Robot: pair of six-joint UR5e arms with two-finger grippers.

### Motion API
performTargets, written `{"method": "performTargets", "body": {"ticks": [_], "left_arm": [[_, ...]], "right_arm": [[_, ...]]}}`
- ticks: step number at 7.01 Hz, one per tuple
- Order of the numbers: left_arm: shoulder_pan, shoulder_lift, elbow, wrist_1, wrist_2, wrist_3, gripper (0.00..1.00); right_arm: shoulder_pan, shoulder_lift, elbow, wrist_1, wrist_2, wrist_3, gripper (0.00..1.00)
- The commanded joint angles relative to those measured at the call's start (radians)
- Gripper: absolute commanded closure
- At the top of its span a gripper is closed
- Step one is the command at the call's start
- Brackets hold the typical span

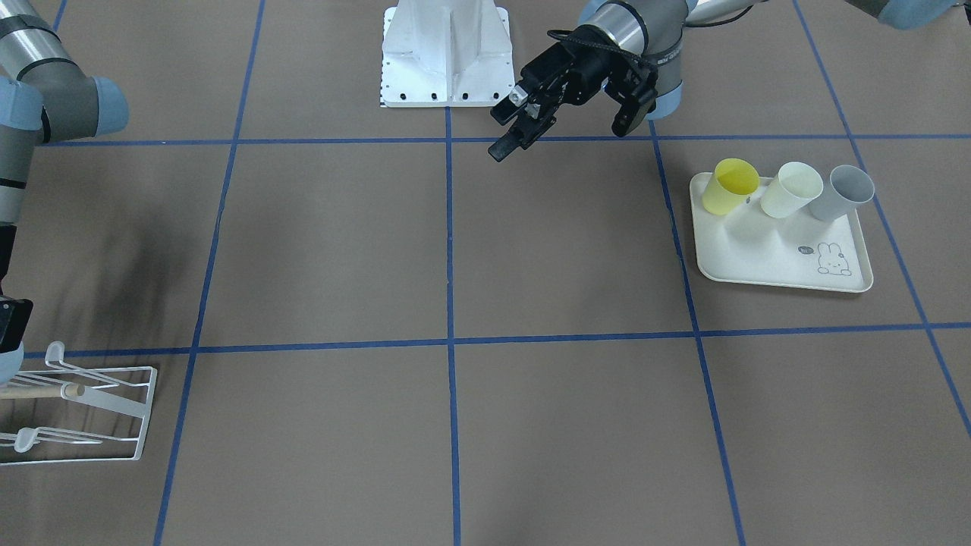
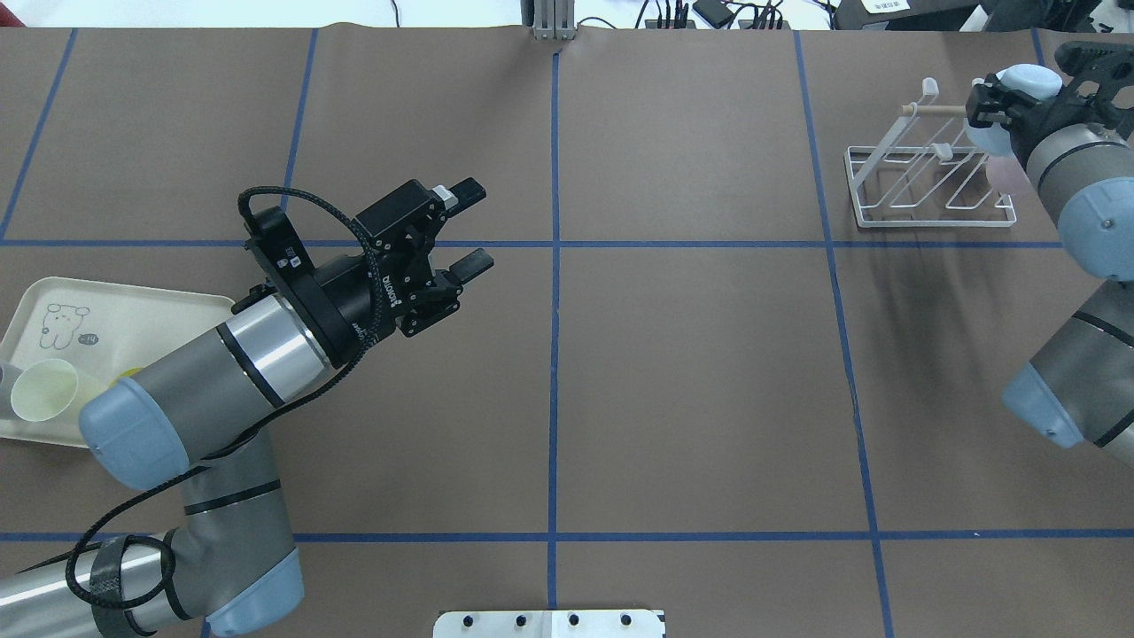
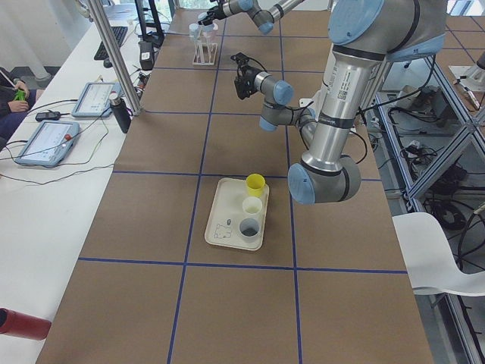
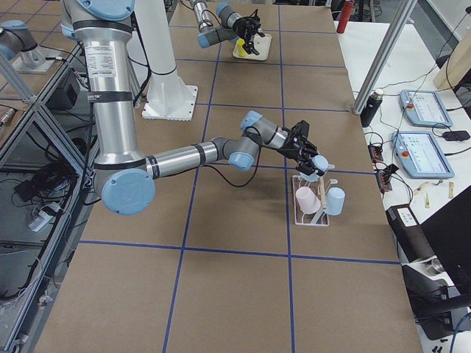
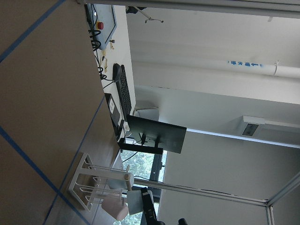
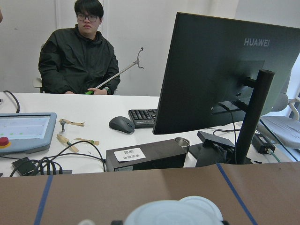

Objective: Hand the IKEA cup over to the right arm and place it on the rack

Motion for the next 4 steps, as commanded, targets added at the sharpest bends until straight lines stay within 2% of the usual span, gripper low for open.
{"method": "performTargets", "body": {"ticks": [1,4], "left_arm": [[0.000,0.000,0.000,0.000,0.000,0.000,0.00],[0.002,0.000,0.000,0.000,0.000,0.000,0.00]], "right_arm": [[-0.003,0.001,-0.005,0.000,0.004,0.001,1.00],[0.000,-0.013,-0.002,0.020,-0.009,0.007,1.00]]}}
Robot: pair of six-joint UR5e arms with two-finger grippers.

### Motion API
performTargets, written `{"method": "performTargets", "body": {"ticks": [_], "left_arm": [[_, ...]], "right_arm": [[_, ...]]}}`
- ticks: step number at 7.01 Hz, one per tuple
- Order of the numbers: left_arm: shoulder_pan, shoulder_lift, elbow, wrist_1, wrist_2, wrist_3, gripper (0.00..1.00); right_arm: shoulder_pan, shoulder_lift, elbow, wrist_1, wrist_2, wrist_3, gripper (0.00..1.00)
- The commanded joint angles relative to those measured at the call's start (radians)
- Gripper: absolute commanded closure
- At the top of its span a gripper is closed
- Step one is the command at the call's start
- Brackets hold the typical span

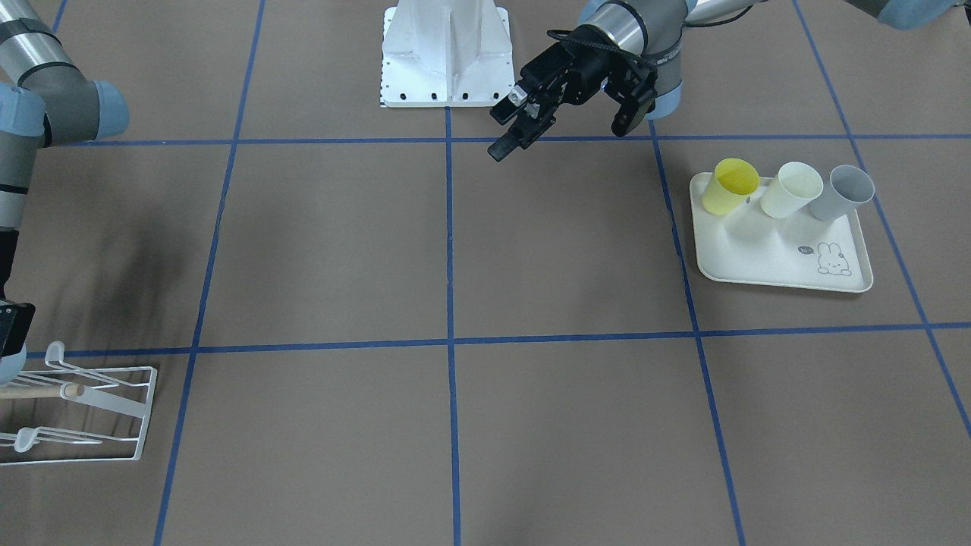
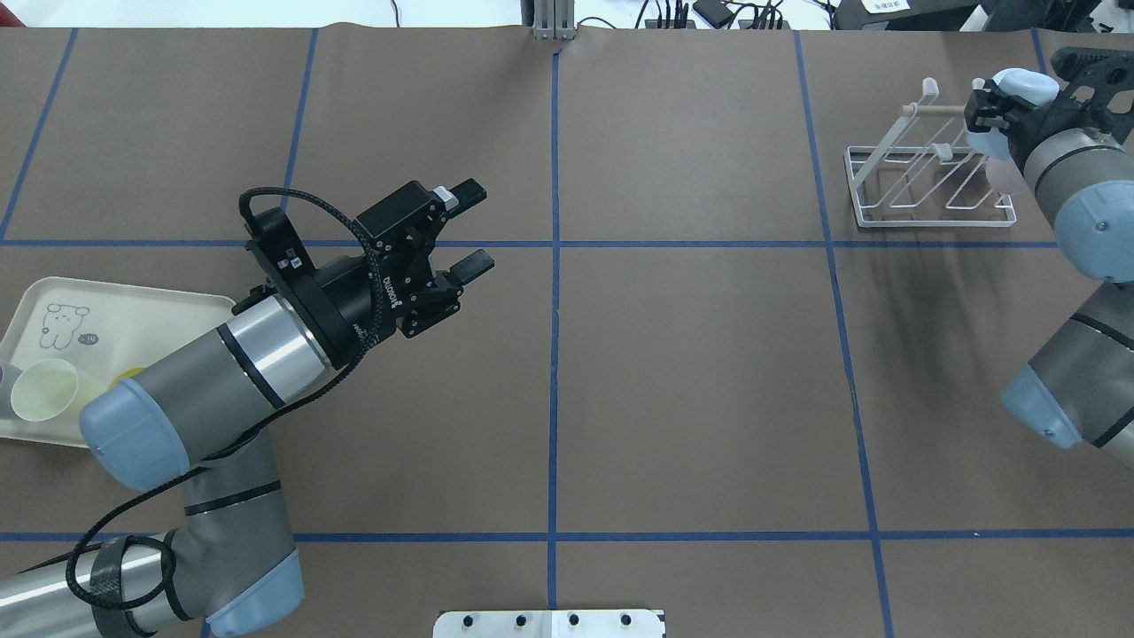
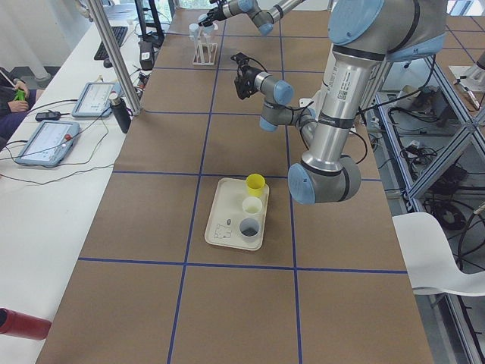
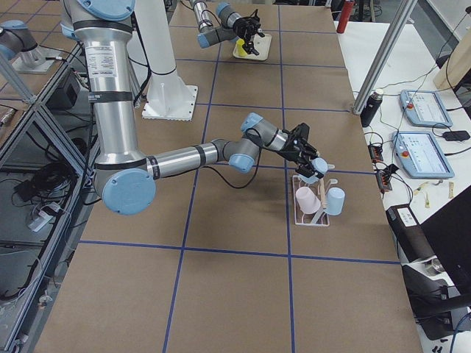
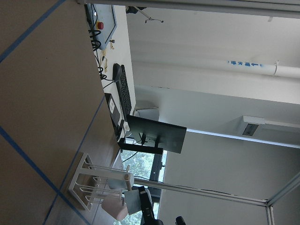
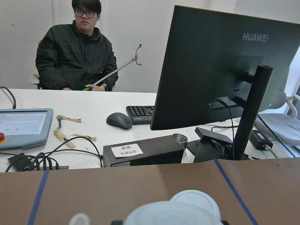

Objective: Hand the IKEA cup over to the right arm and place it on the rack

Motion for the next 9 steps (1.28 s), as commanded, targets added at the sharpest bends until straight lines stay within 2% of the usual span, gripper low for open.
{"method": "performTargets", "body": {"ticks": [1,9], "left_arm": [[-0.001,0.000,0.000,-0.002,-0.002,0.000,0.00],[-0.001,0.002,0.018,-0.009,-0.003,0.000,0.00]], "right_arm": [[0.002,-0.022,0.011,0.044,-0.054,0.001,1.00],[-0.059,-0.033,0.008,0.056,-0.184,0.007,1.00]]}}
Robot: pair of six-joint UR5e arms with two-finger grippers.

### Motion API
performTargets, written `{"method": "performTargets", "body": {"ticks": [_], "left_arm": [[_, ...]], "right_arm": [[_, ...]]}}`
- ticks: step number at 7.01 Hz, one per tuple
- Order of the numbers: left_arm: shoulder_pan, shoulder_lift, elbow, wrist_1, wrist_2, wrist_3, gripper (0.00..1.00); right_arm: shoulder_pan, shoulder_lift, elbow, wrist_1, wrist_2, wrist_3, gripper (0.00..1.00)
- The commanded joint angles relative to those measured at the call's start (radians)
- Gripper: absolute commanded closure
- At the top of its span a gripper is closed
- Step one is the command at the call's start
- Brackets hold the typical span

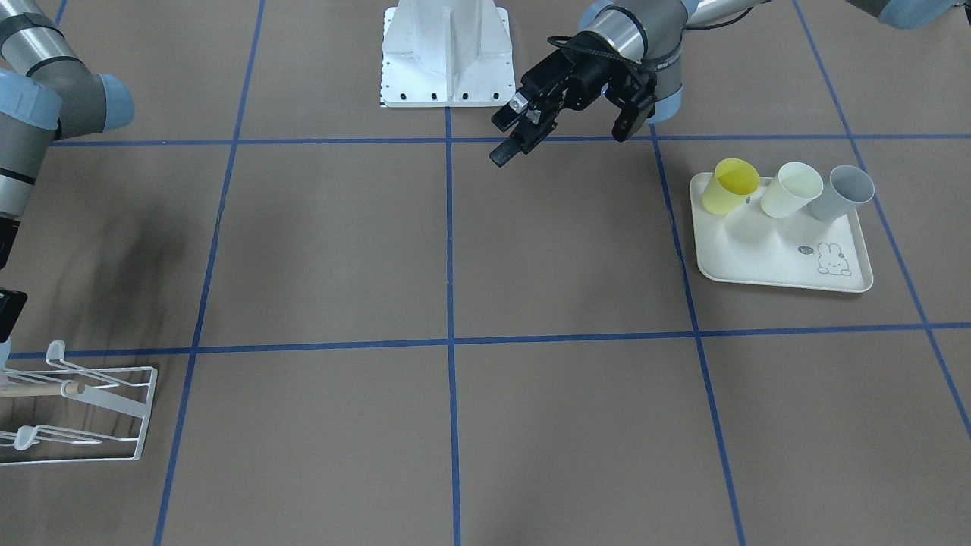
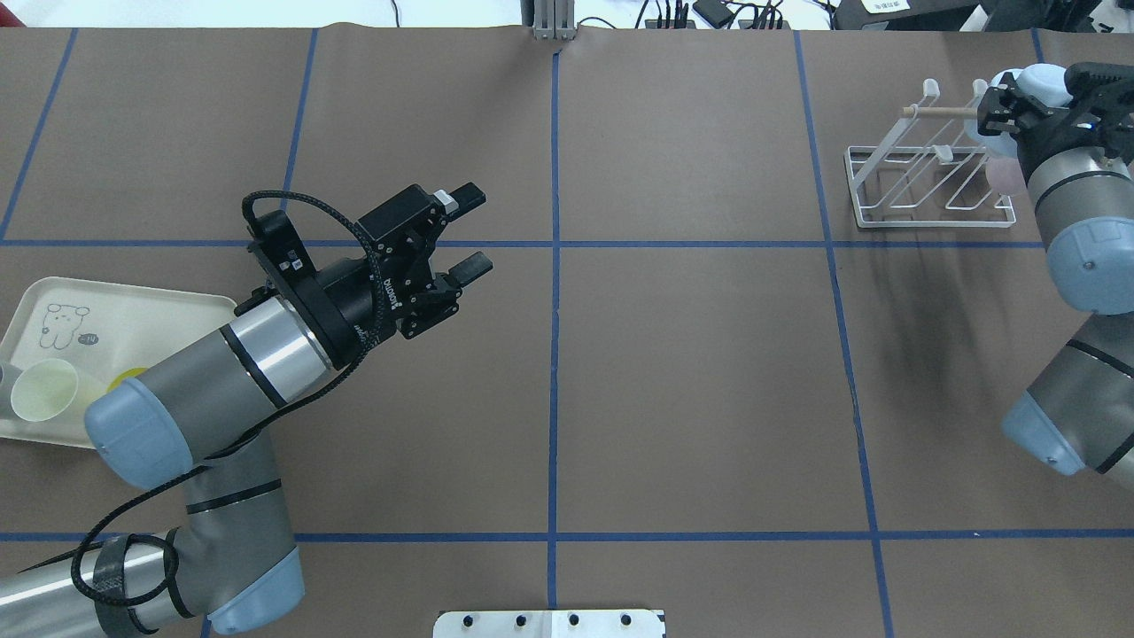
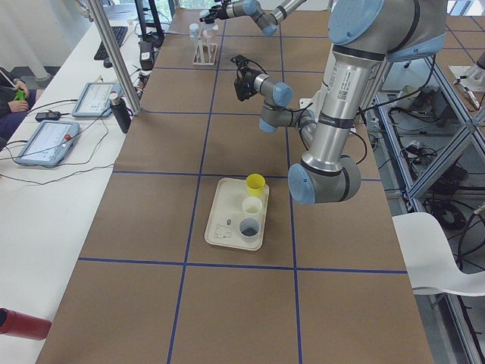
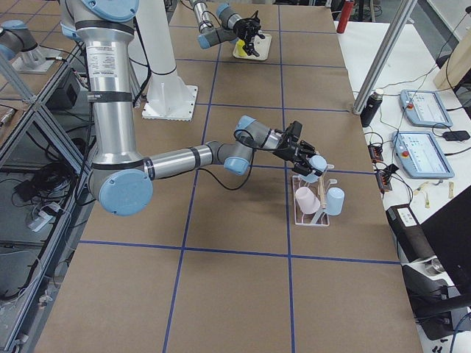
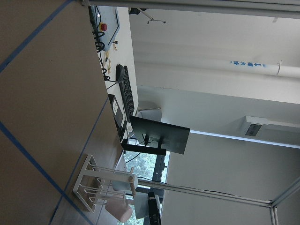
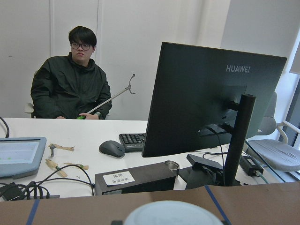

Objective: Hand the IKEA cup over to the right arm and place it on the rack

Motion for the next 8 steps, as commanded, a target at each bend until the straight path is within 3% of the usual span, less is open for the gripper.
{"method": "performTargets", "body": {"ticks": [1,8], "left_arm": [[0.000,0.000,0.003,-0.002,0.000,0.000,0.00],[0.002,0.000,0.004,-0.002,0.000,0.000,0.00]], "right_arm": [[-0.012,-0.001,0.000,0.000,-0.016,0.002,1.00],[-0.055,0.000,-0.038,-0.001,-0.025,0.002,1.00]]}}
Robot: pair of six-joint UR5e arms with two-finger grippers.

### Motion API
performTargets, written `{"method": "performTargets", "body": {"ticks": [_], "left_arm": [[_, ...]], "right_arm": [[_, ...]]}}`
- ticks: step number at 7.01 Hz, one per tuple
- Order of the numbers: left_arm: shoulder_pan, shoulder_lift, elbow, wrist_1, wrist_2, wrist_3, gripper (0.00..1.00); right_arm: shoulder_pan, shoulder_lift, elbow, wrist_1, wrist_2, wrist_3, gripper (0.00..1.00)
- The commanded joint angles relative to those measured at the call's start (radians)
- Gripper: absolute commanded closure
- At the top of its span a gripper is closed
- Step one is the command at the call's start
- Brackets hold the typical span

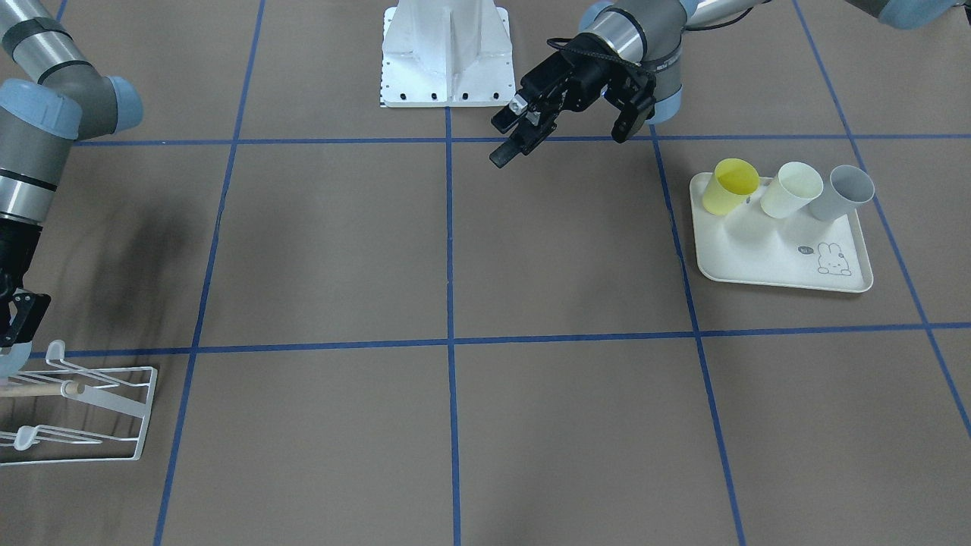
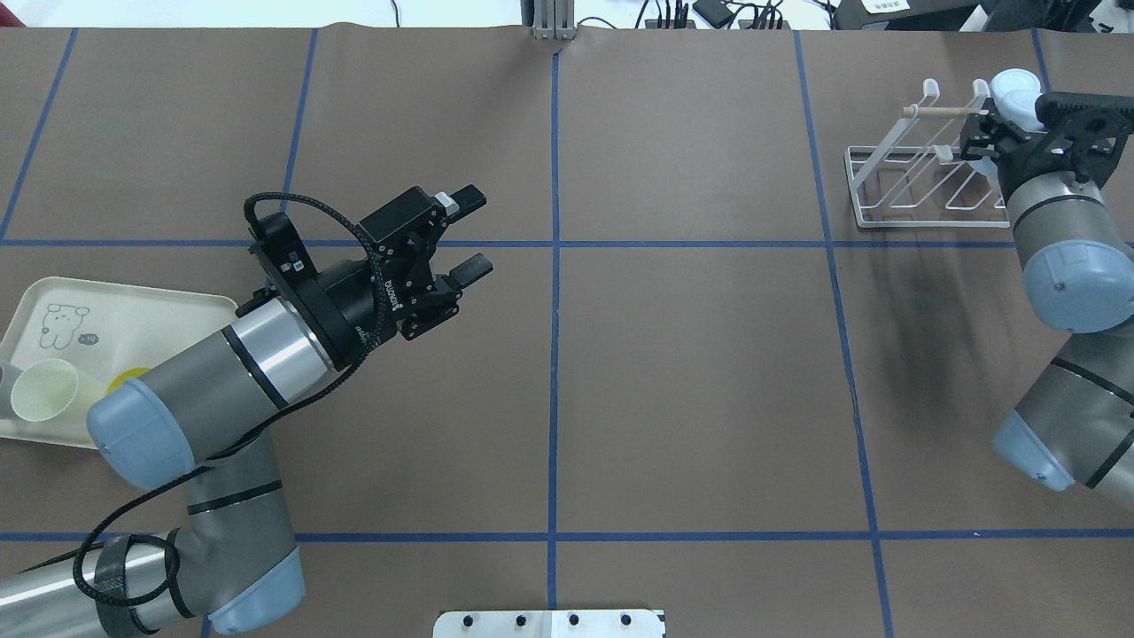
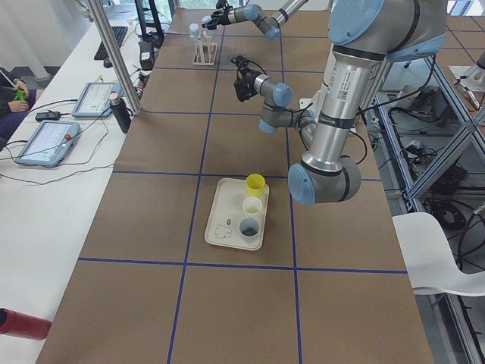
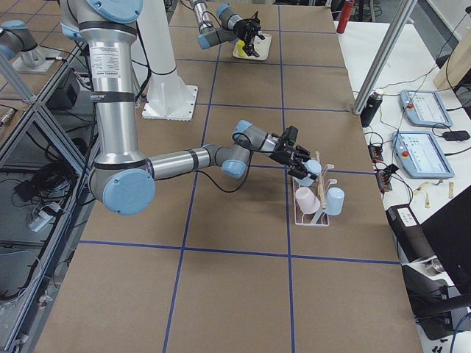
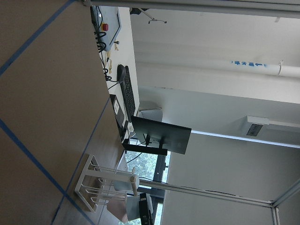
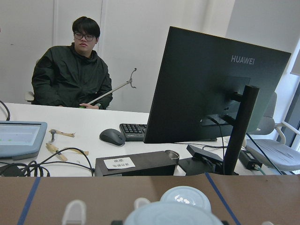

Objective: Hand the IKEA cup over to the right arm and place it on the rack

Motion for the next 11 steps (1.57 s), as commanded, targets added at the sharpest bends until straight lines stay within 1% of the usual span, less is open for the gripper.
{"method": "performTargets", "body": {"ticks": [1,4,5,6,7,9,10,11], "left_arm": [[0.000,0.000,0.000,0.000,0.000,0.000,0.00],[0.000,0.000,0.000,-0.002,0.002,-0.002,0.00],[0.002,-0.002,0.000,-0.002,0.002,-0.002,0.00],[0.000,-0.002,0.000,-0.002,0.002,-0.002,0.00],[0.002,-0.002,0.000,-0.002,0.002,-0.002,0.00],[0.002,-0.002,0.000,-0.002,0.002,-0.002,0.00],[0.002,0.000,0.000,-0.002,0.000,-0.002,0.00],[0.002,0.000,0.000,-0.002,0.000,-0.002,0.00]], "right_arm": [[-0.013,0.001,-0.008,0.000,-0.002,0.017,1.00],[-0.013,-0.003,-0.010,0.004,-0.002,0.023,1.00],[-0.013,-0.008,-0.039,0.076,-0.001,0.014,1.00],[-0.013,-0.008,-0.097,0.164,-0.001,0.005,1.00],[-0.012,-0.008,-0.114,0.196,0.002,0.002,1.00],[-0.012,-0.006,-0.107,0.196,0.004,0.002,1.00],[-0.010,-0.008,-0.108,0.197,0.002,-0.006,0.01],[-0.010,-0.008,-0.104,0.197,0.006,-0.023,0.00]]}}
